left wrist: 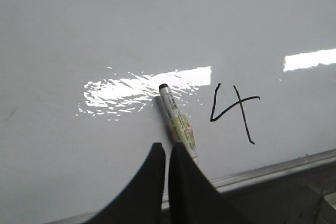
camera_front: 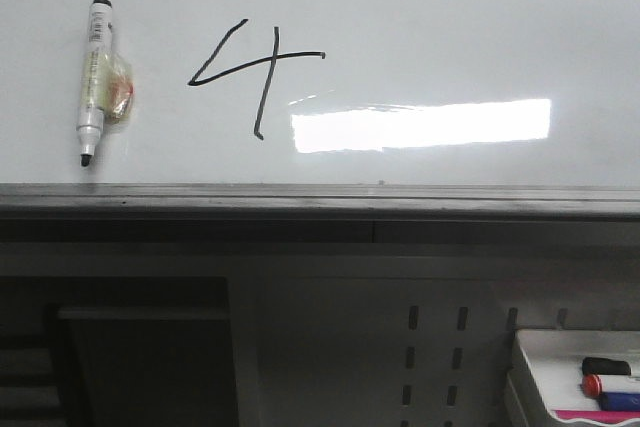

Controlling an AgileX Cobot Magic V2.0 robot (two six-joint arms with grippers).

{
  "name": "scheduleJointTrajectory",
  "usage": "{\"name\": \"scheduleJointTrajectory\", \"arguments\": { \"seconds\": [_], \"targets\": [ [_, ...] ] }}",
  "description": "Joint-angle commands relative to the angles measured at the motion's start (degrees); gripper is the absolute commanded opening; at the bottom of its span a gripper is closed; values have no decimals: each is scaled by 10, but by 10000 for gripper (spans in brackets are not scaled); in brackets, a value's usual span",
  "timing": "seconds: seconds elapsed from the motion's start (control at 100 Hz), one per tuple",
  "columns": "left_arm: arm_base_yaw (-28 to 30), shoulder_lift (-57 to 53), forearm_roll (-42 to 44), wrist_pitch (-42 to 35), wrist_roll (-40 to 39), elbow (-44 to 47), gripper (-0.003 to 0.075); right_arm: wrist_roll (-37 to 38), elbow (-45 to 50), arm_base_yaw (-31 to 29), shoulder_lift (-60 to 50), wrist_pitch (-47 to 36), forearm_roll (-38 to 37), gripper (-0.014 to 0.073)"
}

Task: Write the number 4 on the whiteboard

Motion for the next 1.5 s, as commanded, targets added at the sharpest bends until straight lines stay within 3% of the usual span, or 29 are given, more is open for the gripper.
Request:
{"name": "scheduleJointTrajectory", "arguments": {
  "seconds": [0.0,0.14,0.31,0.57,0.75,0.8,1.49],
  "targets": [
    [2,7,2,-37,0,-1,-20,0,-16,-3,5,-44,-10,-50],
    [46,-10,-23,-4,0,21,-20,0,-16,-3,5,-44,-10,-50],
    [162,-30,-72,-10,4,56,-20,0,-16,-3,5,-44,-10,-50],
    [294,-30,-158,-24,149,116,-20,0,-16,-3,5,-44,-10,-50],
    [299,-30,-158,-25,148,150,-20,0,-16,-3,5,-43,-10,-50],
    [299,-30,-156,7,148,149,-20,0,-16,-3,5,-43,-10,-50],
    [299,-30,-154,4,148,149,-20,0,-16,-3,5,-42,-10,-50]
  ]
}}
